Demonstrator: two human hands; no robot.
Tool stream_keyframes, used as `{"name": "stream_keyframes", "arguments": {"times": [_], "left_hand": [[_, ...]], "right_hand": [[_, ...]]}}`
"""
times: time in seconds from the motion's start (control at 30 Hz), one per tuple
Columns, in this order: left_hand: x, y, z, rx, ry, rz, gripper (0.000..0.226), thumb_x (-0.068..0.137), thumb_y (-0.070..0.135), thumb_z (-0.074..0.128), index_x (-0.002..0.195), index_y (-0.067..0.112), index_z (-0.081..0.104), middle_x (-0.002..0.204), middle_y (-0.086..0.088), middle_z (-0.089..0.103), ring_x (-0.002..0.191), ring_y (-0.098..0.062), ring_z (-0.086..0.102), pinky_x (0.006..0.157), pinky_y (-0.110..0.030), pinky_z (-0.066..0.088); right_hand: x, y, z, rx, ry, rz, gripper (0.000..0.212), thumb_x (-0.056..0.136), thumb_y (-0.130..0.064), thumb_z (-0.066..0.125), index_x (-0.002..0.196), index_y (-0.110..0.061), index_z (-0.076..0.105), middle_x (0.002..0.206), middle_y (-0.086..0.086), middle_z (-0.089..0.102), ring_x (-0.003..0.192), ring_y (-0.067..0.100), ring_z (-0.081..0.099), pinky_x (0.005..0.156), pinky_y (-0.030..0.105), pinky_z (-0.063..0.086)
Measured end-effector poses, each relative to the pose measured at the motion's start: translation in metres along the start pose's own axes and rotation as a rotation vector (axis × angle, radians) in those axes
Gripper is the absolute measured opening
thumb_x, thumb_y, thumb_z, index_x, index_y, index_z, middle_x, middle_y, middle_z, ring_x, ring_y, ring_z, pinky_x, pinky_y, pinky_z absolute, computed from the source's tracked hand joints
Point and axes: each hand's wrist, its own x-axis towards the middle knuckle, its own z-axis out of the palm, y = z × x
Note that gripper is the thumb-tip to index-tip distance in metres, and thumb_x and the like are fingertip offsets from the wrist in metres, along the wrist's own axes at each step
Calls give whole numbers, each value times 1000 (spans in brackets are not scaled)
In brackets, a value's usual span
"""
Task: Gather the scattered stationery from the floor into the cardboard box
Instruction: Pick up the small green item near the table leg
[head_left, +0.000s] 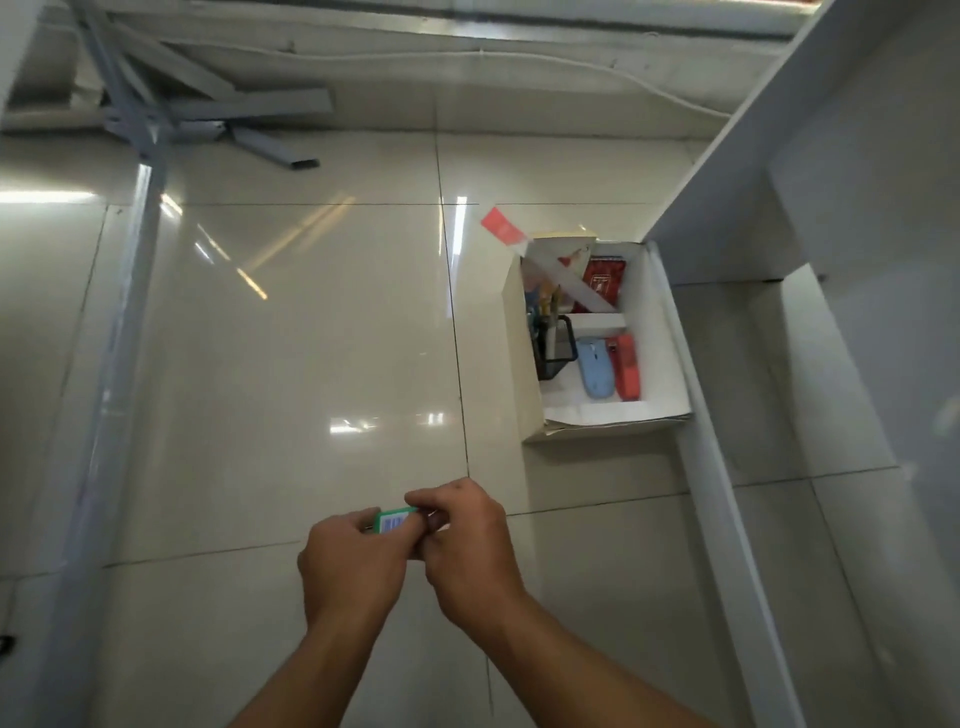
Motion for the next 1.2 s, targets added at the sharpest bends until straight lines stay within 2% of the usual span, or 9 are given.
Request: {"name": "stream_keyframes", "arguments": {"times": [0.2, 0.3, 0.47, 0.67, 0.77, 0.93, 1.0, 1.1, 1.2], "left_hand": [[15, 69, 50, -137, -137, 117, 41, 85, 42, 78, 118, 19, 76, 91, 9, 76, 85, -4, 67, 73, -22, 48], [26, 104, 97, -131, -186, 231, 35, 95, 32, 70, 126, 16, 71, 112, 4, 76, 81, 7, 58, 62, -2, 39], [33, 132, 185, -125, -253, 273, 43, 99, 9, 60, 142, 14, 58, 127, -5, 66, 98, -10, 65, 63, -8, 45], [38, 128, 244, -31, -411, 109, 46, 95, 6, 55, 140, 12, 52, 121, -10, 65, 107, -25, 64, 66, -24, 45], [54, 133, 251, -90, -404, -30, 28, 94, 9, 56, 121, 10, 62, 110, -13, 70, 95, -26, 66, 64, -31, 51], [52, 135, 243, -195, -335, 4, 45, 99, 5, 52, 141, 21, 55, 106, 10, 62, 77, 4, 53, 58, -12, 39], [43, 127, 238, -220, -349, 21, 58, 100, 4, 49, 153, 25, 41, 116, 15, 57, 84, 9, 52, 70, -7, 43], [38, 118, 237, -224, -363, 3, 63, 99, 5, 47, 157, 25, 34, 142, 1, 58, 116, -16, 63, 99, -36, 56], [41, 115, 239, -230, -376, 2, 65, 96, 7, 48, 156, 26, 37, 136, -1, 63, 115, -24, 66, 96, -43, 58]], "right_hand": [[50, -22, -79, 154, 227, 91, 35, 86, 5, 74, 112, -19, 77, 95, -3, 74, 81, 13, 73, 74, 28, 64], [79, -19, -128, 56, 331, 56, 38, 85, -5, 79, 118, -24, 74, 100, -8, 72, 88, 6, 70, 75, 20, 61], [133, 20, -189, 160, 503, 175, 29, 85, -3, 79, 114, -11, 77, 101, 4, 77, 80, 14, 78, 75, 31, 65], [189, 73, -205, 120, 532, 382, 29, 77, -2, 86, 105, -9, 78, 105, 14, 77, 80, 21, 77, 72, 32, 65], [215, 83, -200, 58, 538, 468, 27, 78, -6, 86, 103, -10, 79, 114, 9, 74, 100, 24, 73, 85, 22, 56], [255, 100, -186, -26, 449, 538, 20, 89, -6, 73, 108, -8, 76, 115, 9, 73, 89, 20, 68, 61, 12, 51], [263, 104, -184, -120, 327, 566, 35, 83, -10, 71, 118, -6, 72, 119, 13, 70, 106, 29, 68, 85, 31, 58], [271, 108, -176, -203, 314, 593, 43, 83, -11, 75, 125, -2, 66, 122, 15, 67, 112, 32, 65, 78, 34, 56], [274, 109, -166, -309, 363, 570, 32, 90, -7, 71, 121, -2, 65, 118, 13, 69, 103, 27, 67, 61, 26, 47]]}}
